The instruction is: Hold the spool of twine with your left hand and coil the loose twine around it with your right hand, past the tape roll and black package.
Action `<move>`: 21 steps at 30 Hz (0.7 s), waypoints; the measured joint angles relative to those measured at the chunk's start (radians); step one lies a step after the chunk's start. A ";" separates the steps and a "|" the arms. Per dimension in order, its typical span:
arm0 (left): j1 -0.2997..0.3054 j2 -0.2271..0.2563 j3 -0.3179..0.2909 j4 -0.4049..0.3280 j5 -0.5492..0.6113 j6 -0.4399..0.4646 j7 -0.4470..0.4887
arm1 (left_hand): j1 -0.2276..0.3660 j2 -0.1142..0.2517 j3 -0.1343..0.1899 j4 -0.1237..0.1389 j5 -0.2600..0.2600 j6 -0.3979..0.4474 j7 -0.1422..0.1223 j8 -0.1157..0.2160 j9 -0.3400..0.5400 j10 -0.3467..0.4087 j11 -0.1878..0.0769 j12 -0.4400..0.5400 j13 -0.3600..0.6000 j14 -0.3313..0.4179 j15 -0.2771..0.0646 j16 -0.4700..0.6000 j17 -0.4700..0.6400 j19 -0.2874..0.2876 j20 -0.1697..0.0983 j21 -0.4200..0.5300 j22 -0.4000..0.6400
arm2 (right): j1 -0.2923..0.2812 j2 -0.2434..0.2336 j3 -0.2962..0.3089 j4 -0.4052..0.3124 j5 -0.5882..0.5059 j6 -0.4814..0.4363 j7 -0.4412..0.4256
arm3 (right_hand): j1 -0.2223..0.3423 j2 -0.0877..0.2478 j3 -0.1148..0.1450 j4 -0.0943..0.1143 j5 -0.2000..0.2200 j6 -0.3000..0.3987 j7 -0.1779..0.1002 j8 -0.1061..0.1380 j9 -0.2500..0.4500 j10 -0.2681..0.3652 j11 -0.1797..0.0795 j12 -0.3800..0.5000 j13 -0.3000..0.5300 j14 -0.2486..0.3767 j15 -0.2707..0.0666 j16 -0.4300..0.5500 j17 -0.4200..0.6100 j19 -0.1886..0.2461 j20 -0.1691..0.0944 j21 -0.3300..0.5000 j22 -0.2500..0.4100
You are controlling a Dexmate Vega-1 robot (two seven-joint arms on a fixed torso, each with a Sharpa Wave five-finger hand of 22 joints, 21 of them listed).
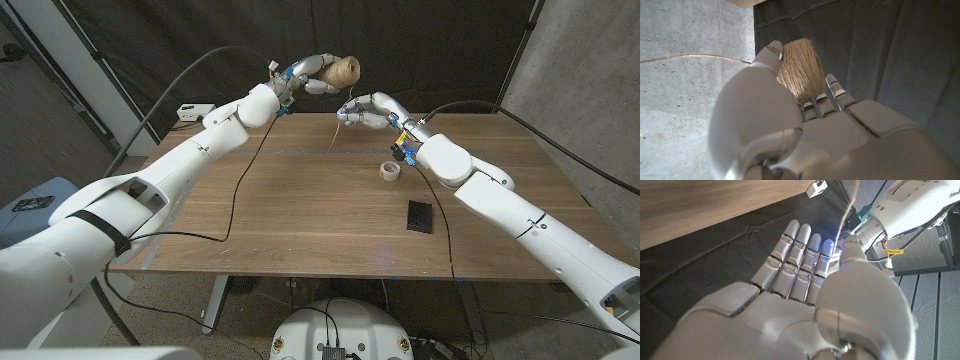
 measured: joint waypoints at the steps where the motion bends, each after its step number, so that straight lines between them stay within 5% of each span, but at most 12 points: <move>1: 0.003 0.004 -0.002 -0.005 -0.001 0.001 -0.001 | 0.000 0.000 0.000 0.000 0.000 0.000 0.000 0.000 0.000 0.000 0.000 0.000 0.000 0.000 0.000 0.000 0.000 0.000 0.000 0.000 0.000 | -0.001 0.000 -0.002 -0.003 0.001 -0.003 0.002 | -0.004 -0.004 -0.003 -0.002 0.000 -0.004 0.004 0.000 0.000 -0.002 0.002 0.000 0.000 -0.004 0.004 0.000 0.000 -0.004 0.004 0.000 0.000; 21: 0.060 0.069 -0.048 -0.108 -0.018 0.031 -0.031 | 0.004 0.001 0.000 0.000 0.000 0.000 0.000 -0.003 0.000 0.000 0.000 -0.006 0.001 0.000 0.000 0.000 0.000 0.000 0.000 0.004 0.000 | 0.001 0.000 -0.036 -0.051 0.022 -0.059 0.048 | -0.049 -0.023 -0.027 -0.001 0.009 -0.133 0.053 -0.062 0.019 -0.118 0.050 -0.040 0.014 -0.115 0.027 -0.035 0.009 -0.075 0.067 -0.035 0.000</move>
